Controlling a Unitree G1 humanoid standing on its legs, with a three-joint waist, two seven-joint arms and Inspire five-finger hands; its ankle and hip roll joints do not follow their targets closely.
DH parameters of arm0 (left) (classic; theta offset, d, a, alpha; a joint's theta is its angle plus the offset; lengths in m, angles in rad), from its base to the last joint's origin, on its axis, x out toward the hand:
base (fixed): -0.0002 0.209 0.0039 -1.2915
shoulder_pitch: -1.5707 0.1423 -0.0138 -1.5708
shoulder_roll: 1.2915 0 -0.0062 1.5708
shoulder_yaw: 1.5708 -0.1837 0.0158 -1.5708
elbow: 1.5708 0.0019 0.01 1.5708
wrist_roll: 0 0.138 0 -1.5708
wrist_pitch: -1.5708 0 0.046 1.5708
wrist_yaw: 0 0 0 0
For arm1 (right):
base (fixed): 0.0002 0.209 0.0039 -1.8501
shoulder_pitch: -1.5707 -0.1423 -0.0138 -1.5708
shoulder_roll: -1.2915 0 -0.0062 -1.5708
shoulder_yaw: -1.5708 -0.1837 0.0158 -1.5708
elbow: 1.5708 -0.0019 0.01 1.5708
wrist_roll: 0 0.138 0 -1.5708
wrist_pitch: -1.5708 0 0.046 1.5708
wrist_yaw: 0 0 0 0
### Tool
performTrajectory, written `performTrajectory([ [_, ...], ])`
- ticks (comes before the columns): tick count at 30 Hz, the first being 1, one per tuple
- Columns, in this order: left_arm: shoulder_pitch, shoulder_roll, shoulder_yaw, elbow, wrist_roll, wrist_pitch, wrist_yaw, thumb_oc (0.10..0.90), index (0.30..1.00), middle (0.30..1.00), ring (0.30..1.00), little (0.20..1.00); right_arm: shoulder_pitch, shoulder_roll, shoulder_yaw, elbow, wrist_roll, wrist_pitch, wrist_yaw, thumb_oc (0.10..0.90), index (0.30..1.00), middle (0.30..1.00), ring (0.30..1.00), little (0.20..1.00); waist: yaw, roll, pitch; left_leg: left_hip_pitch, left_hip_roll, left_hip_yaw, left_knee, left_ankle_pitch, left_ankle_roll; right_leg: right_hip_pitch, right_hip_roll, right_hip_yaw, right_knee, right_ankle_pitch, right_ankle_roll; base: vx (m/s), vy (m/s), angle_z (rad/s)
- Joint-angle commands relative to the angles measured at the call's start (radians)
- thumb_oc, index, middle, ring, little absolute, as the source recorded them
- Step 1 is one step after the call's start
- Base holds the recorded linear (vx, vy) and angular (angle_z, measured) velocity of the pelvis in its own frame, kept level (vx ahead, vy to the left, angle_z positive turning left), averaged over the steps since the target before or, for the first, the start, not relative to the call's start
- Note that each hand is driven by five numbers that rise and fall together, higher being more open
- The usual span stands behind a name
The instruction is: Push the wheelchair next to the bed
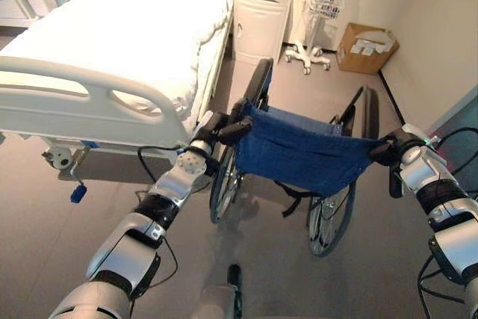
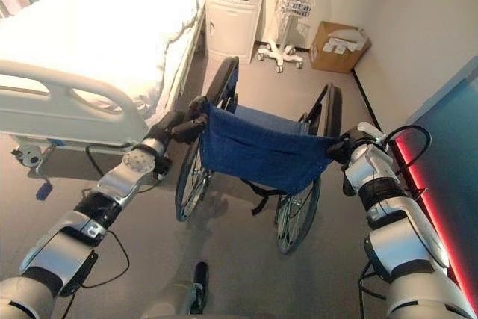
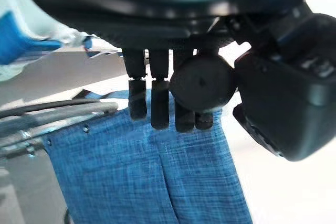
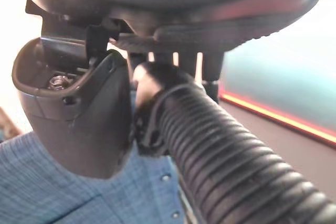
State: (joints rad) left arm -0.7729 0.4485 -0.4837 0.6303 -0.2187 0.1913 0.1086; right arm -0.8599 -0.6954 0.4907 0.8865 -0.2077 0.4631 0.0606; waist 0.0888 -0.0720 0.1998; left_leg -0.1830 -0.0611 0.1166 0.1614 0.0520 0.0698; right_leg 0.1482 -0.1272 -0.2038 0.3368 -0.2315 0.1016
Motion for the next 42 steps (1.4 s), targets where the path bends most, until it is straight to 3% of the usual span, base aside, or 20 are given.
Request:
performTrajectory([
  [1, 0.101, -0.01, -0.057, -0.019, 0.064, 0.028, -0.007, 0.4, 0.3, 0.3, 0.3, 0.3, -0.089, 0.053, 0.122, -0.048, -0.049, -0.201, 0.003, 0.4, 0.3, 0.3, 0.3, 0.3, 0.099, 0.037, 0.068, -0.041, 0.004, -0.001, -0.016, -0.013, -0.016, 0.063, 0.015, 0.069, 0.068, 0.253, 0.051, 0.28, 0.193, -0.28],
  [5, 0.123, -0.036, -0.058, -0.001, 0.065, 0.024, 0.016, 0.4, 0.3, 0.3, 0.3, 0.3, -0.055, 0.06, 0.114, -0.066, -0.037, -0.215, -0.012, 0.4, 0.3, 0.3, 0.3, 0.3, 0.076, 0.038, 0.055, -0.003, -0.02, -0.049, -0.023, -0.031, 0.0, -0.009, 0.004, 0.108, 0.12, 0.304, 0.047, 0.32, 0.127, 0.06],
  [9, 0.137, -0.057, -0.049, 0.023, 0.082, 0.01, 0.059, 0.4, 0.3, 0.3, 0.3, 0.3, -0.059, 0.071, 0.128, -0.085, -0.033, -0.197, -0.019, 0.4, 0.3, 0.3, 0.3, 0.3, 0.016, 0.061, 0.087, 0.082, -0.017, -0.114, -0.032, -0.062, 0.004, -0.234, -0.001, 0.134, 0.05, 0.304, 0.033, 0.26, -0.044, -0.22],
  [10, 0.137, -0.054, -0.045, 0.026, 0.083, -0.003, 0.069, 0.4, 0.3, 0.3, 0.3, 0.3, -0.065, 0.065, 0.132, -0.112, -0.031, -0.187, -0.031, 0.4, 0.3, 0.3, 0.3, 0.3, -0.015, 0.058, 0.122, 0.109, -0.026, -0.138, -0.019, -0.094, 0.013, -0.353, -0.002, 0.142, 0.017, 0.346, 0.037, 0.23, -0.107, -0.23],
  [12, 0.135, -0.053, -0.039, 0.021, 0.085, -0.013, 0.067, 0.4, 0.3, 0.3, 0.3, 0.3, -0.08, 0.048, 0.138, -0.148, -0.021, -0.156, -0.025, 0.4, 0.3, 0.3, 0.3, 0.3, -0.046, 0.03, 0.153, 0.135, -0.057, -0.158, 0.027, -0.155, 0.021, -0.429, -0.021, 0.138, -0.076, 0.417, 0.052, 0.43, -0.191, 0.13],
  [15, 0.126, -0.059, -0.039, -0.004, 0.089, 0.003, 0.05, 0.4, 0.3, 0.3, 0.3, 0.3, -0.103, 0.024, 0.135, -0.187, -0.026, -0.109, 0.011, 0.4, 0.3, 0.3, 0.3, 0.3, -0.072, 0.011, 0.171, 0.194, -0.069, -0.184, 0.071, -0.228, 0.012, -0.454, -0.05, 0.111, -0.28, 0.429, 0.072, 0.52, -0.205, 0.73],
  [17, 0.123, -0.072, -0.044, -0.015, 0.096, 0.015, 0.033, 0.4, 0.3, 0.3, 0.3, 0.3, -0.118, 0.012, 0.138, -0.189, -0.023, -0.088, 0.035, 0.4, 0.3, 0.3, 0.3, 0.3, -0.08, 0.008, 0.176, 0.229, -0.057, -0.203, 0.077, -0.252, 0.005, -0.441, -0.056, 0.127, -0.334, 0.436, 0.08, 0.66, -0.286, 1.43],
  [19, 0.114, -0.079, -0.056, -0.025, 0.107, 0.021, 0.014, 0.4, 0.3, 0.3, 0.3, 0.3, -0.137, 0.003, 0.145, -0.184, -0.026, -0.072, 0.049, 0.4, 0.3, 0.3, 0.3, 0.3, -0.088, -0.003, 0.175, 0.233, -0.05, -0.236, 0.112, -0.284, 0.0, -0.438, -0.068, 0.179, -0.316, 0.439, 0.078, 0.59, -0.358, 1.19],
  [23, 0.112, -0.087, -0.063, -0.024, 0.089, 0.019, 0.034, 0.4, 0.3, 0.3, 0.3, 0.3, -0.16, -0.008, 0.15, -0.161, 0.006, -0.07, 0.055, 0.4, 0.3, 0.3, 0.3, 0.3, -0.085, -0.016, 0.158, 0.218, 0.004, -0.251, 0.148, -0.31, -0.026, -0.43, -0.079, 0.181, -0.192, 0.398, 0.082, 0.37, -0.319, 0.51],
  [24, 0.117, -0.085, -0.064, -0.034, 0.109, 0.014, 0.04, 0.4, 0.3, 0.3, 0.3, 0.3, -0.171, -0.014, 0.148, -0.161, -0.012, -0.064, 0.08, 0.4, 0.3, 0.3, 0.3, 0.3, -0.094, -0.009, 0.15, 0.288, 0.099, -0.222, 0.115, -0.304, -0.077, -0.439, -0.101, 0.14, -0.127, 0.396, 0.088, 0.55, -0.379, 0.75],
  [25, 0.121, -0.085, -0.073, -0.038, 0.11, 0.01, 0.049, 0.4, 0.3, 0.3, 0.3, 0.3, -0.169, -0.022, 0.147, -0.155, -0.01, -0.063, 0.085, 0.4, 0.3, 0.3, 0.3, 0.3, -0.108, -0.002, 0.14, 0.323, 0.152, -0.19, 0.081, -0.258, -0.103, -0.439, -0.098, 0.115, -0.13, 0.394, 0.085, 0.55, -0.37, 0.86],
  [27, 0.106, -0.076, -0.077, -0.038, 0.101, 0.004, 0.046, 0.4, 0.3, 0.3, 0.3, 0.3, -0.176, -0.039, 0.144, -0.157, 0.003, -0.049, 0.085, 0.4, 0.3, 0.3, 0.3, 0.3, -0.119, 0.01, 0.135, 0.326, 0.203, -0.171, 0.045, -0.172, -0.127, -0.431, -0.083, 0.082, -0.139, 0.381, 0.068, 0.28, -0.243, 0.65],
  [31, 0.052, -0.087, -0.084, 0.014, 0.073, 0.0, 0.074, 0.4, 0.3, 0.3, 0.3, 0.3, -0.22, -0.036, 0.16, -0.146, 0.019, -0.041, 0.053, 0.4, 0.3, 0.3, 0.3, 0.3, -0.136, 0.027, 0.148, 0.294, 0.219, -0.173, 0.01, -0.094, -0.149, -0.418, -0.046, 0.057, -0.138, 0.336, 0.034, 0.22, -0.16, 0.49],
  [36, 0.044, -0.099, -0.067, 0.039, 0.048, -0.017, 0.08, 0.4, 0.3, 0.3, 0.3, 0.3, -0.219, -0.049, 0.155, -0.178, -0.009, -0.034, 0.063, 0.4, 0.3, 0.3, 0.3, 0.3, -0.177, 0.058, 0.126, 0.348, 0.261, -0.152, 0.0, 0.009, -0.185, -0.427, -0.019, 0.036, -0.104, 0.29, 0.001, 0.23, -0.068, 0.27],
  [37, 0.047, -0.098, -0.064, 0.043, 0.019, -0.025, 0.076, 0.4, 0.3, 0.3, 0.3, 0.3, -0.207, -0.059, 0.162, -0.183, 0.002, -0.041, 0.068, 0.4, 0.3, 0.3, 0.3, 0.3, -0.193, 0.062, 0.105, 0.369, 0.289, -0.149, 0.035, 0.071, -0.195, -0.435, -0.007, 0.029, -0.089, 0.272, -0.017, 0.24, -0.082, 0.28],
  [40, 0.06, -0.093, -0.059, 0.036, -0.005, -0.021, 0.068, 0.4, 0.3, 0.3, 0.3, 0.3, -0.195, -0.061, 0.183, -0.179, 0.023, -0.063, 0.068, 0.4, 0.3, 0.3, 0.3, 0.3, -0.188, 0.047, 0.084, 0.359, 0.296, -0.175, 0.185, 0.147, -0.198, -0.401, 0.015, 0.019, -0.085, 0.23, -0.057, 0.31, -0.156, 0.47],
  [41, 0.063, -0.091, -0.058, 0.03, -0.008, -0.017, 0.058, 0.4, 0.3, 0.3, 0.3, 0.3, -0.183, -0.055, 0.186, -0.181, 0.031, -0.058, 0.058, 0.4, 0.3, 0.3, 0.3, 0.3, -0.178, 0.037, 0.085, 0.318, 0.293, -0.176, 0.252, 0.166, -0.193, -0.371, 0.023, 0.017, -0.088, 0.214, -0.071, 0.38, -0.218, 0.14],
  [42, 0.069, -0.091, -0.053, 0.016, 0.004, -0.005, 0.039, 0.4, 0.3, 0.3, 0.3, 0.3, -0.163, -0.046, 0.188, -0.197, 0.036, -0.038, 0.056, 0.4, 0.3, 0.3, 0.3, 0.3, -0.155, 0.02, 0.1, 0.207, 0.268, -0.185, 0.359, 0.173, -0.174, -0.308, 0.039, 0.027, -0.096, 0.191, -0.09, 0.46, -0.244, 0.04],
])
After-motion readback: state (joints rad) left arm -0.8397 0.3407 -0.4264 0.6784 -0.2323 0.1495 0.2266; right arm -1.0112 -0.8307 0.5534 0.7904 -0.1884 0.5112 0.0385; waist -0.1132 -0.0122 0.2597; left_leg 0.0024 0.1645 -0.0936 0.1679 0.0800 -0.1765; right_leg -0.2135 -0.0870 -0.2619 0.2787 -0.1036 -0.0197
